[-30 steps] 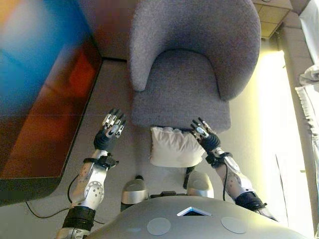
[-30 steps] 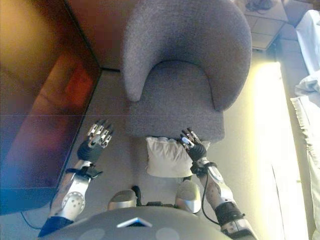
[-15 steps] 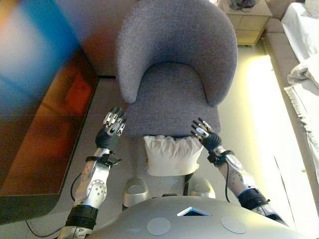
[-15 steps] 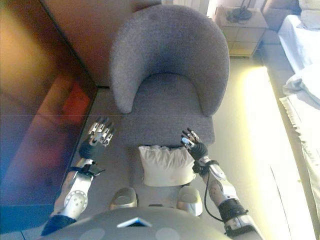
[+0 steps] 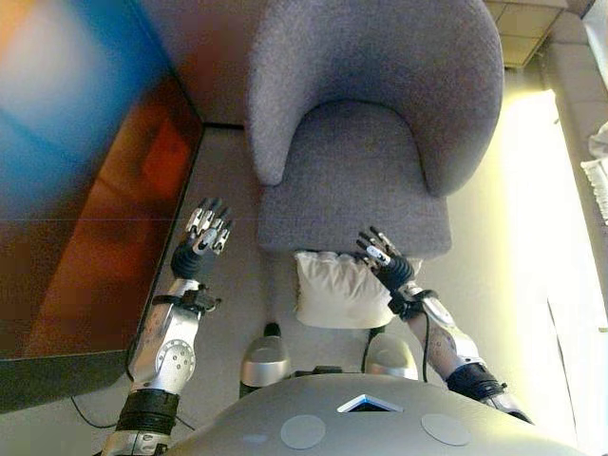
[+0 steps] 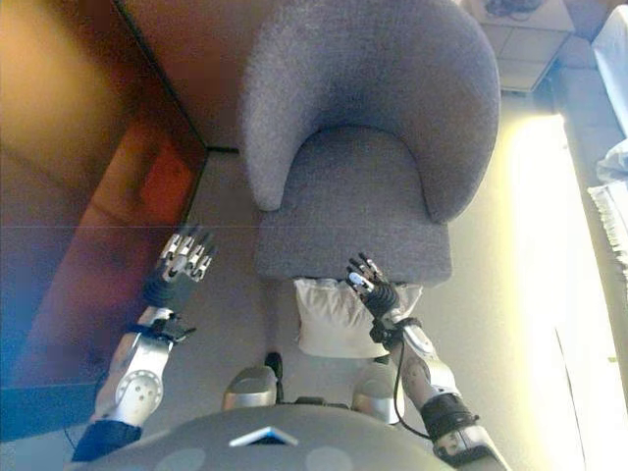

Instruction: Pick up the cushion and take it to the sofa

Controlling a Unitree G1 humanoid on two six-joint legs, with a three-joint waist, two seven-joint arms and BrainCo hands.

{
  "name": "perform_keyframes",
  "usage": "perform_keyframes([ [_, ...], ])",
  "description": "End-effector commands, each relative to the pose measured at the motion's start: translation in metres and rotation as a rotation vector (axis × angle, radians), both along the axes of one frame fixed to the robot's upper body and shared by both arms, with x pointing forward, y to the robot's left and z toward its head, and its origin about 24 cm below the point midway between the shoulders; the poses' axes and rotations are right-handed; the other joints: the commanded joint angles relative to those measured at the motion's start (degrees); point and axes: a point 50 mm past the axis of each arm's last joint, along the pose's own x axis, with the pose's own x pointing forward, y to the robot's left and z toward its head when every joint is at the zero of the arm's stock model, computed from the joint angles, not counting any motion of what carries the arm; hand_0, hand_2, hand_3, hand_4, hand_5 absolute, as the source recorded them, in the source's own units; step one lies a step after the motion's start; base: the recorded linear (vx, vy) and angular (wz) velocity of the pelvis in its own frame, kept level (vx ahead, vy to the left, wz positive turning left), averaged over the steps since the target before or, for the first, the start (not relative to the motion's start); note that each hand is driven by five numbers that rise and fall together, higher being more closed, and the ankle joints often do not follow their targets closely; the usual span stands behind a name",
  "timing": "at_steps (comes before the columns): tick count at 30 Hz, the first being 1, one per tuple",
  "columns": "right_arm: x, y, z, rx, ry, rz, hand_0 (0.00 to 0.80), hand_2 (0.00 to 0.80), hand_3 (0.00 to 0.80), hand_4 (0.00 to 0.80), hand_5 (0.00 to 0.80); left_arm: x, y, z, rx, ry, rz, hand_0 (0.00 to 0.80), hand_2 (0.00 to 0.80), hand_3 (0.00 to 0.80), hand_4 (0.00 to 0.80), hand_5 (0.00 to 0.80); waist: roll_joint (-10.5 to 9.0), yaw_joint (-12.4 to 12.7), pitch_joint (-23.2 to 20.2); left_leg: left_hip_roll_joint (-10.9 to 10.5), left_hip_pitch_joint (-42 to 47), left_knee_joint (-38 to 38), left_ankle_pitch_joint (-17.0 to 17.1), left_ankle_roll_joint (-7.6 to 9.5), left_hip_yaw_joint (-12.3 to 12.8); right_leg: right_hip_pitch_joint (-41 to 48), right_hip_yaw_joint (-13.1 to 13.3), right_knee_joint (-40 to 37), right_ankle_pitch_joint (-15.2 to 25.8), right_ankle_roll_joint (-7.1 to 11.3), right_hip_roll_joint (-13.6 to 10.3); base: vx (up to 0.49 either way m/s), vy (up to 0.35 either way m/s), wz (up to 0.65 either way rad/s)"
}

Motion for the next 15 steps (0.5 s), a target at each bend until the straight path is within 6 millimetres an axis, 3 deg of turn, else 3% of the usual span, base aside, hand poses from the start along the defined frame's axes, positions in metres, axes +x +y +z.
perform_keyframes([
  [1, 0.014, 0.002, 0.023, 0.006, -0.118, 0.023, 0.000, 0.000, 0.000, 0.000, 0.000, 0.007, 0.006, 0.024, 0.045, -0.112, -0.024, 0.000, 0.000, 0.000, 0.000, 0.000, -2.57, 1.4, -1.0, 2.7, -7.1, 5.0, 2.7, -1.09, -1.6, 3.9, 0.4, 3.5, -5.3, 0.95, -1.4, 0.000, 0.000, 0.00],
  [4, 0.013, -0.001, 0.022, -0.019, -0.112, 0.041, 0.000, 0.000, 0.000, 0.000, 0.000, 0.004, 0.003, 0.021, 0.026, -0.102, -0.018, 0.000, 0.000, 0.000, 0.000, 0.000, -2.92, 1.3, -0.7, 3.9, -8.5, 7.7, 3.1, -1.58, -2.0, 3.1, 0.6, 3.8, -5.7, -0.96, 0.3, 0.000, 0.000, 0.00],
  [6, 0.012, -0.005, 0.021, -0.026, -0.098, 0.029, 0.000, 0.000, 0.000, 0.000, 0.000, 0.003, 0.002, 0.018, 0.018, -0.096, -0.023, 0.000, 0.000, 0.000, 0.000, 0.000, -2.84, 1.4, -0.3, 3.8, -11.1, 12.2, 5.5, -2.02, -1.8, 3.7, -0.4, 3.8, -5.8, -1.89, 1.2, 0.008, 0.008, 0.09],
  [7, 0.010, -0.008, 0.020, -0.028, -0.093, 0.012, 0.000, 0.000, 0.000, 0.000, 0.000, 0.005, -0.001, 0.019, 0.003, -0.105, -0.046, 0.000, 0.000, 0.000, 0.000, 0.000, -3.12, 1.4, 0.0, 2.2, -12.7, 15.1, 5.4, -1.67, 1.3, 4.7, -2.2, 3.5, -5.8, -2.04, 1.2, 0.005, -0.001, 0.28],
  [9, 0.012, -0.007, 0.019, -0.034, -0.104, -0.005, 0.000, 0.000, 0.000, 0.000, 0.000, 0.009, -0.003, 0.021, -0.009, -0.121, -0.070, 0.000, 0.000, 0.000, 0.000, 0.000, -2.90, 1.5, 0.0, -0.4, -12.9, 12.5, 3.0, 0.64, 6.6, 4.6, -4.7, 4.6, -6.1, -1.30, 0.7, 0.011, 0.052, 0.56],
  [10, 0.013, -0.004, 0.019, -0.030, -0.110, 0.000, 0.000, 0.000, 0.000, 0.000, 0.000, 0.010, -0.004, 0.022, -0.010, -0.129, -0.071, 0.000, 0.000, 0.000, 0.000, 0.000, -2.66, 1.5, -0.1, -0.9, -11.6, 9.9, 2.0, 1.72, 7.4, 3.4, -5.0, 6.0, -6.2, -0.99, 0.3, 0.015, 0.160, 0.64],
  [12, 0.018, 0.004, 0.019, -0.027, -0.114, 0.008, 0.000, 0.000, 0.000, 0.000, 0.000, 0.016, -0.006, 0.022, 0.047, -0.134, -0.057, 0.000, 0.000, 0.000, 0.000, 0.000, -2.58, 1.8, 0.1, -3.3, -10.0, 7.8, 0.6, 3.73, 4.9, 1.3, -4.8, 10.3, -5.9, -0.11, -1.4, 0.018, 0.158, 0.15],
  [15, 0.019, 0.012, 0.021, -0.018, -0.125, 0.028, 0.000, 0.000, 0.000, 0.000, 0.000, 0.019, -0.007, 0.024, 0.054, -0.131, -0.056, 0.000, 0.000, 0.000, 0.000, 0.000, -2.94, 2.0, 0.6, -4.5, -8.2, 7.3, -0.8, 5.92, 5.6, -2.1, -5.5, 19.4, -1.1, 1.19, -4.9, 0.066, 0.092, -0.09],
])
